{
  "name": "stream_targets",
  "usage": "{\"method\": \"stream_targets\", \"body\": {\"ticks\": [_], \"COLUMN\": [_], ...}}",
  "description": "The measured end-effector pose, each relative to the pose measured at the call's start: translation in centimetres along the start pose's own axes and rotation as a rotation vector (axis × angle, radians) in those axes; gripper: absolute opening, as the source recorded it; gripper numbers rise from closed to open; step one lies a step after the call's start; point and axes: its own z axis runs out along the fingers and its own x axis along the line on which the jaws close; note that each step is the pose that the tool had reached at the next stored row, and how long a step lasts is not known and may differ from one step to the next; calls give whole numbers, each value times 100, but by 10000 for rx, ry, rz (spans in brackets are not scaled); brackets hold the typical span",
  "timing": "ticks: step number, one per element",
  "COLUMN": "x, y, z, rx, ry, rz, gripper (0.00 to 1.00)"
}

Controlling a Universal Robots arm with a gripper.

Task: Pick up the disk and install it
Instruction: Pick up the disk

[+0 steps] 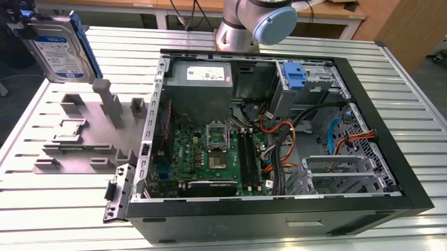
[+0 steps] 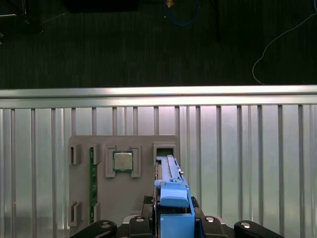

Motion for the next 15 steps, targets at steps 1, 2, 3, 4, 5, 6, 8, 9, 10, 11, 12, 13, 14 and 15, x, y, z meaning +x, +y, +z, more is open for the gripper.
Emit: {"method": "stream_targets", "body": {"ticks": [1, 2, 3, 4, 5, 6, 8, 9, 10, 11, 12, 13, 14, 15], "x": [0, 0, 0, 0, 0, 0, 0, 0, 0, 0, 0, 0, 0, 0], "y": [0, 0, 0, 0, 0, 0, 0, 0, -1, -1, -1, -1, -1, -1], "z": [-5, -9, -14, -20, -27, -34, -45, -50, -52, -53, -54, -56, -61, -64], "rx": [-2, -2, -1, -1, -2, -2, 0, 0, 1, 1, 1, -1, -2, -2], "ry": [1, 1, 1, 1, 1, 1, 0, 0, 0, -1, 0, 0, 1, 1], "rz": [-1, 0, 0, 0, 0, -1, 0, 0, 0, 0, -1, -1, 0, 0], "gripper": [37, 37, 37, 37, 37, 37, 37, 37, 37, 37, 37, 37, 37, 37]}}
